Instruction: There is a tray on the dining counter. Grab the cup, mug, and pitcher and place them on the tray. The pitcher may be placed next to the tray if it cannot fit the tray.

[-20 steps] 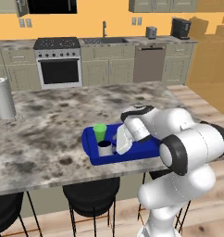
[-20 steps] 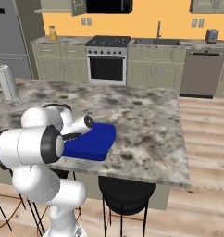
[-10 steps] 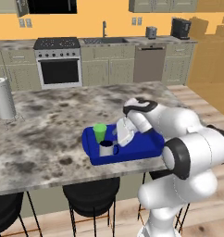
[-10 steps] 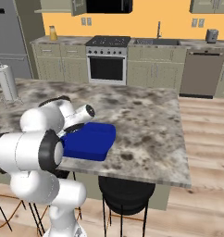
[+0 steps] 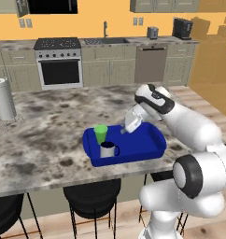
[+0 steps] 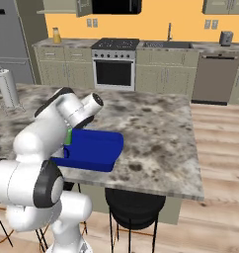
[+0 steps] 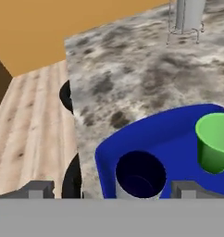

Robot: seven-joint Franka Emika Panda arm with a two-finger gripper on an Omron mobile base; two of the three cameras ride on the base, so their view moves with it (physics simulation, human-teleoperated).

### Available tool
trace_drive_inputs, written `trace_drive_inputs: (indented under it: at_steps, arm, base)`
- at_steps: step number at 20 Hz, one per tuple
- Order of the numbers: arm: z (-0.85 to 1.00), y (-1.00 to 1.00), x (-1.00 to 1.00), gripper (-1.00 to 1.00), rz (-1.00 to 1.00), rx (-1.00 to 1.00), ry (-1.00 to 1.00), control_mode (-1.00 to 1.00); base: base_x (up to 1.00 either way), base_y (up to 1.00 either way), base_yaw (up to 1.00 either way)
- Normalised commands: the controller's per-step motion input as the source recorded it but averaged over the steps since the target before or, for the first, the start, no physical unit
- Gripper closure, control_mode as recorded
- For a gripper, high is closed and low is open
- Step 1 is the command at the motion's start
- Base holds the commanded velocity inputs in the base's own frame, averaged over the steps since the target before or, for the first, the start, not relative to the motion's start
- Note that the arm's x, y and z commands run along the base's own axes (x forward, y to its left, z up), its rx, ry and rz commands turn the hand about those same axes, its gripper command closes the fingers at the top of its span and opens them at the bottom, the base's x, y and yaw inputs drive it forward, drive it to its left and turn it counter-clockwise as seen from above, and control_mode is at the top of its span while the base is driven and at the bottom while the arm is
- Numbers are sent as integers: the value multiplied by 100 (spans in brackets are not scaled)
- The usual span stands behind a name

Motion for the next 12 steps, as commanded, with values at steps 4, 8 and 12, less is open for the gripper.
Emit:
trace_drive_inputs:
  at_steps: [4, 8, 12]
  arm:
    - [65, -29, -65, -100, -32, 0, 18, -100]
    - [64, -25, -65, -100, -36, 0, 22, -100]
    - [62, -16, -61, -100, -39, 0, 21, -100]
  base:
    - [0, 0, 0]
    - [0, 0, 0]
    - [0, 0, 0]
